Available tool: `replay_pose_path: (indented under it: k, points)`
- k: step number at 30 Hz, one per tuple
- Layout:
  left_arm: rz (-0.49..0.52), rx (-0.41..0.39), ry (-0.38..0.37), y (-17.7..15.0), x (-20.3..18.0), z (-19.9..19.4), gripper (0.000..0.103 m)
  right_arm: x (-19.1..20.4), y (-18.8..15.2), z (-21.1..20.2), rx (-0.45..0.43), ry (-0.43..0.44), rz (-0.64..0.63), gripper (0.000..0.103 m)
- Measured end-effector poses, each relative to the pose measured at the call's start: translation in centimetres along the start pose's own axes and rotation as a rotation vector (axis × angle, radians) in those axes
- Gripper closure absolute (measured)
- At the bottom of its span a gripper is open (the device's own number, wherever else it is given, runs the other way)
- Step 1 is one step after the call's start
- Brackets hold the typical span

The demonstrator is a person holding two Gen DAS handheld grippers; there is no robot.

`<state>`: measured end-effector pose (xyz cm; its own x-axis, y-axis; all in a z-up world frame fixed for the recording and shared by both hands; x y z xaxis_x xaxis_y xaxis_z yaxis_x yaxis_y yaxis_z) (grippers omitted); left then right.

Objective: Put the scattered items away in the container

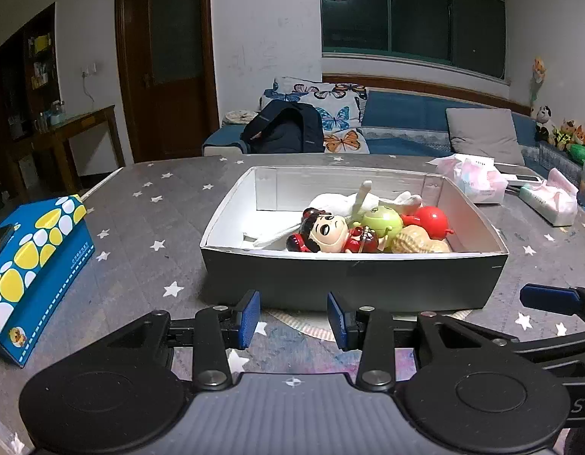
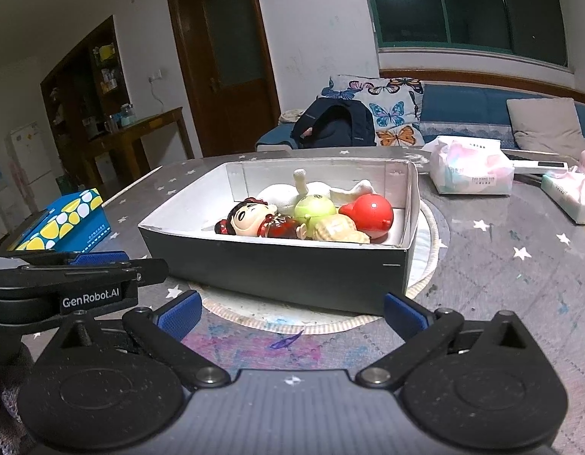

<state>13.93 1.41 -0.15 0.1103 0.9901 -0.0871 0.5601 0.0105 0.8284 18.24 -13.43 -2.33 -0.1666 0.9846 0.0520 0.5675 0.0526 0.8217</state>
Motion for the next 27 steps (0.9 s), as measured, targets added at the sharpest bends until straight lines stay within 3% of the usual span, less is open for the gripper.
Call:
replay_pose_path:
  k: [27]
  points:
    - [0.029,0.043,0.043,-0.3,0.3,2.0,0.061,-0.5,-0.3,2.0,0.043,-0.008,0.014,0.0]
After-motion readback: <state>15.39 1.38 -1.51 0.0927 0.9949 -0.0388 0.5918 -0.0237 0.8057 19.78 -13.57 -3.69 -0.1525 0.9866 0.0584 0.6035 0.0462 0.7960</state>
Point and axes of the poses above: each gripper's, at about its wrist camera, not at the fingertips, and z roughly the way its jaws point, x to its left, y to its top, the point moved 6 cm from there along z, roughly the way its jaws point, and after that the axes turned 13 degrees about -y, right-handed, at the moved point
